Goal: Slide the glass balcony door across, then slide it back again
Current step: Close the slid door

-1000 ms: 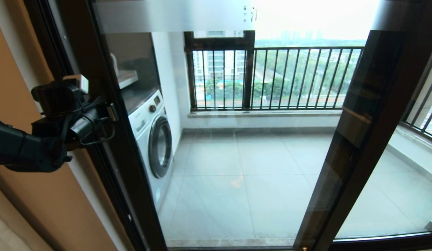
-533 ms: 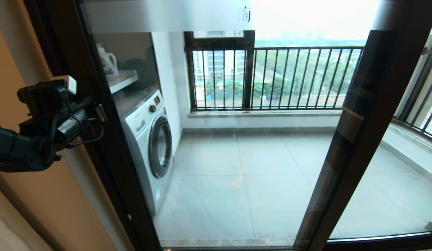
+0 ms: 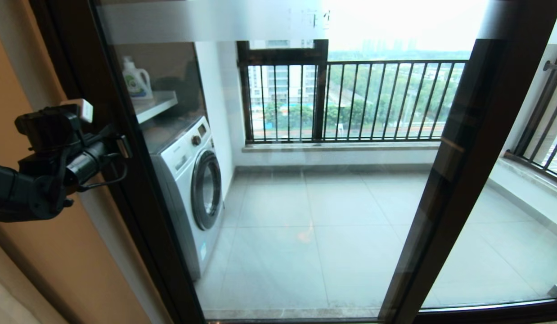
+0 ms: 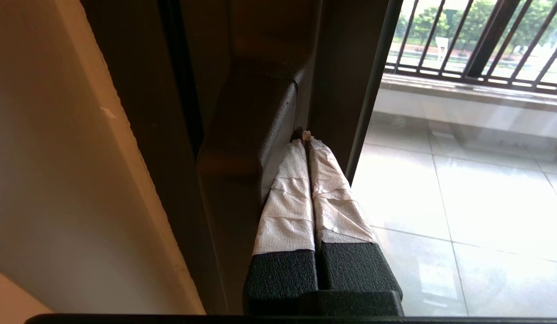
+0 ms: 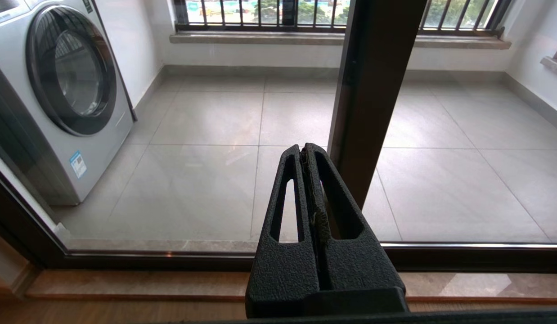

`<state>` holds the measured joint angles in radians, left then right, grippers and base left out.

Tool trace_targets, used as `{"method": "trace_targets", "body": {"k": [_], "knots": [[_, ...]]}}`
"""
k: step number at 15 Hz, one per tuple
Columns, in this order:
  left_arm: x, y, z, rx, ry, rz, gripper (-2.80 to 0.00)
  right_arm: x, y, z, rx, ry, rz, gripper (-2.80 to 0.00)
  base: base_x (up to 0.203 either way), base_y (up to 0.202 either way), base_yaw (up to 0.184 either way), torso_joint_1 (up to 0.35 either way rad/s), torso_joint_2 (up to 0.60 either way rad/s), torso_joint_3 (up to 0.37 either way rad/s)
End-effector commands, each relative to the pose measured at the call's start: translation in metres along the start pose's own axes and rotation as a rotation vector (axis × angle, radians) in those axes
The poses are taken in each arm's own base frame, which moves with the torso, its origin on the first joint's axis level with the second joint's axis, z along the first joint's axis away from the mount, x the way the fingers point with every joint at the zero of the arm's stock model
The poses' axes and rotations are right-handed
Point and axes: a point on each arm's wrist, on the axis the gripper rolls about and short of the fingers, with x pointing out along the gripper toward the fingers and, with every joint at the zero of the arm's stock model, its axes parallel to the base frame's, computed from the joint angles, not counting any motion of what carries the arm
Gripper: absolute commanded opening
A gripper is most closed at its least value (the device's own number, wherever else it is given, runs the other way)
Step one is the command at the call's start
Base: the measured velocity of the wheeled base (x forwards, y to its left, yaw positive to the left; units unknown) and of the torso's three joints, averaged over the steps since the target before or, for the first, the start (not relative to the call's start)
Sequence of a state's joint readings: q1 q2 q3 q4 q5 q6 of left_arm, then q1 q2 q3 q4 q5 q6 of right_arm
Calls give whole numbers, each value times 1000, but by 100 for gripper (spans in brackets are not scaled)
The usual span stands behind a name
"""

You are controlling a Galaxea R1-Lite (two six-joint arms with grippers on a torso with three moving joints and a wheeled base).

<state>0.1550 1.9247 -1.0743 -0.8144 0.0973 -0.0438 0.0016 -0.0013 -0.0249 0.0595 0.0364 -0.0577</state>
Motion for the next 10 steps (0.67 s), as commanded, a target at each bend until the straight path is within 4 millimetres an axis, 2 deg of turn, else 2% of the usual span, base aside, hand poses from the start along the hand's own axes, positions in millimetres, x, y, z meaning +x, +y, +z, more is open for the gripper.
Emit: {"method": "trace_targets", "body": {"k": [1, 7, 10], "knots": [[4, 6, -4, 1, 8, 18, -280, 0, 0, 0, -1, 1, 0, -280, 0, 0, 0, 0, 0, 0], [6, 15, -1, -2, -3, 33, -280, 0, 0, 0, -1, 1, 2, -280, 0, 0, 0, 0, 0, 0], [-7, 13, 21, -10, -65, -15, -280, 0, 0, 0, -1, 1, 0, -280, 0, 0, 0, 0, 0, 0]]}}
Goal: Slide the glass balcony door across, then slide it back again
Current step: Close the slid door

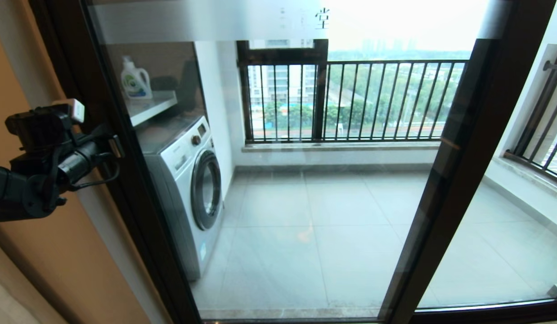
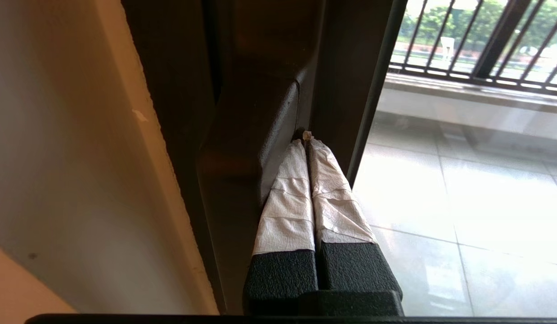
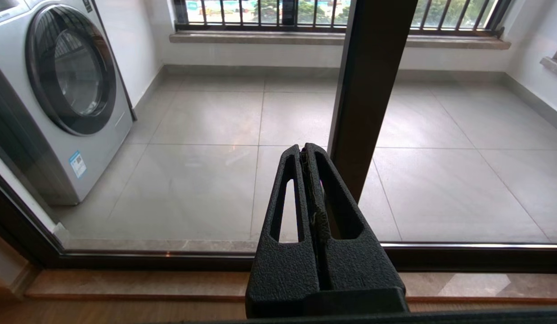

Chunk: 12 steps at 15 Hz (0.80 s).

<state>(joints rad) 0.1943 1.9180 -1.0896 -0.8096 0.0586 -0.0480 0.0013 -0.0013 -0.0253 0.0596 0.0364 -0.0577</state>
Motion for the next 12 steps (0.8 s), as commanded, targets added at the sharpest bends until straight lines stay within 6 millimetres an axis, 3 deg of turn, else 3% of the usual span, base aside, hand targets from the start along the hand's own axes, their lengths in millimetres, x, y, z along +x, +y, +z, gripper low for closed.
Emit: {"method": "trace_targets", "body": {"k": [1, 7, 9, 12], "knots": [[-15, -2, 23, -7, -71, -51, -280, 0, 0, 0, -1, 0, 2, -280, 0, 0, 0, 0, 0, 0], [-47, -1, 51, -13, -140, -78, -280, 0, 0, 0, -1, 1, 1, -280, 0, 0, 0, 0, 0, 0], [-54, 6, 45, -9, -115, -80, -280, 0, 0, 0, -1, 1, 1, -280, 0, 0, 0, 0, 0, 0], [-64, 37, 26, -2, -40, -134, -280, 0, 0, 0, -1, 1, 1, -280, 0, 0, 0, 0, 0, 0]]}}
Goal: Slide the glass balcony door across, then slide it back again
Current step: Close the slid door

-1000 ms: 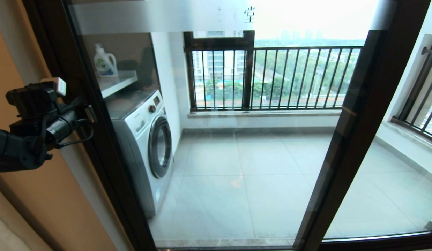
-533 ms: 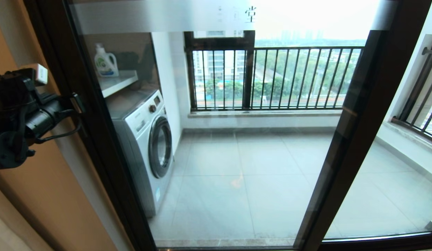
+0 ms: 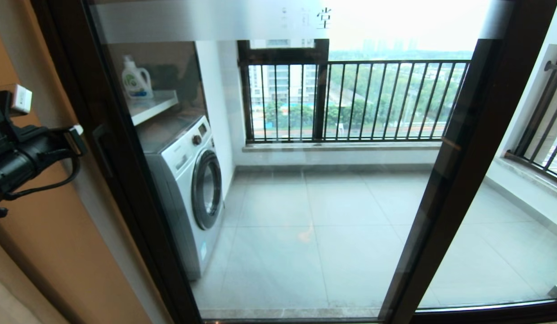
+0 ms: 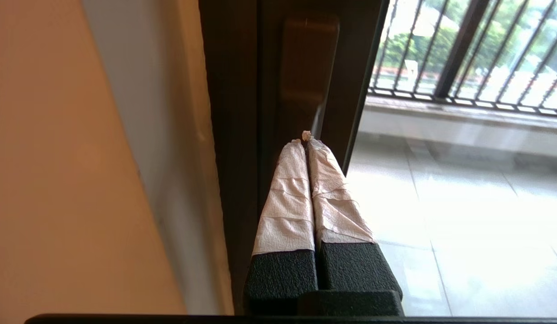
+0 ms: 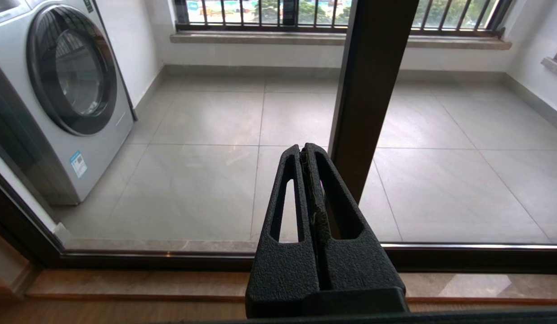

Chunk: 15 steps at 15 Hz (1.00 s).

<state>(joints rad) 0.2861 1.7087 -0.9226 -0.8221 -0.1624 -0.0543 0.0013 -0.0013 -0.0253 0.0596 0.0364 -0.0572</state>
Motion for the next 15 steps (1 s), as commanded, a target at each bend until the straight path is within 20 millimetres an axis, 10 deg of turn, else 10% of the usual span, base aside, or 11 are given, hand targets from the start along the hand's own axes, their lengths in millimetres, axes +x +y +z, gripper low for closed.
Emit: {"method": "trace_targets", "body": {"k": [1, 15], "knots": [[-7, 17, -7, -3, 26, 0, -280, 0, 0, 0, 0, 1, 2, -280, 0, 0, 0, 0, 0, 0], [45, 35, -67, 58, 116, 1, -280, 0, 0, 0, -1, 1, 2, -280, 0, 0, 0, 0, 0, 0]]}}
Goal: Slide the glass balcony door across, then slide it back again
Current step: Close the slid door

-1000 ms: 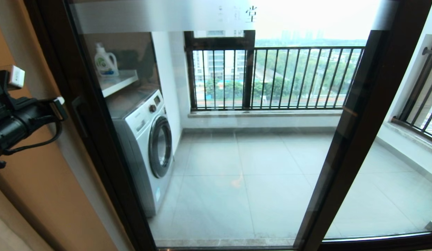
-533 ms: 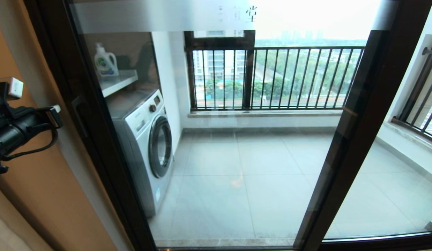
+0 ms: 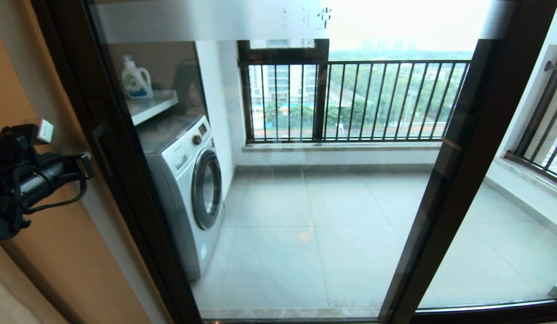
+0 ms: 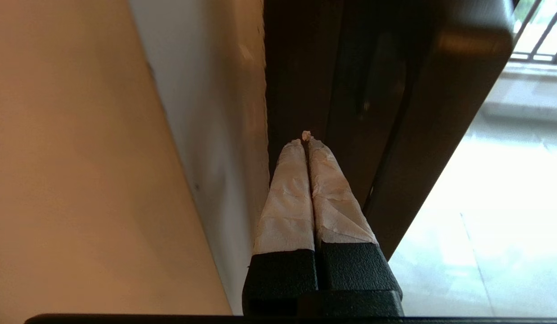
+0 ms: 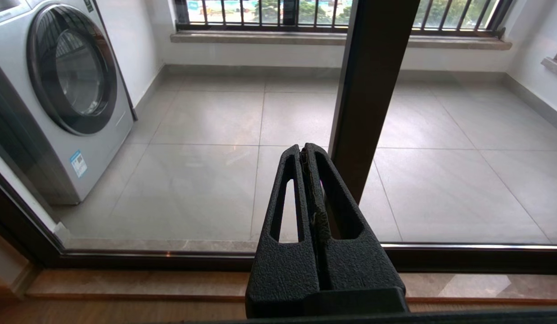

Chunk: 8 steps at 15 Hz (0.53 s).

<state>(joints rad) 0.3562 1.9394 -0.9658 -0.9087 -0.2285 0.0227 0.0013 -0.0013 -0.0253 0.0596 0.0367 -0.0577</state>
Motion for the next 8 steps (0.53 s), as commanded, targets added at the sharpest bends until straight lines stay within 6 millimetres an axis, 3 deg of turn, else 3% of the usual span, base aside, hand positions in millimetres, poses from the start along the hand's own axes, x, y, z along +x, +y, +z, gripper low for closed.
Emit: {"method": "trace_targets", "body": {"k": [1, 8], "knots": [[5, -1, -10, 10, 24, -8, -280, 0, 0, 0, -1, 1, 1, -280, 0, 0, 0, 0, 0, 0], [22, -45, -9, 40, -76, -97, -280, 0, 0, 0, -1, 2, 1, -280, 0, 0, 0, 0, 0, 0]]}}
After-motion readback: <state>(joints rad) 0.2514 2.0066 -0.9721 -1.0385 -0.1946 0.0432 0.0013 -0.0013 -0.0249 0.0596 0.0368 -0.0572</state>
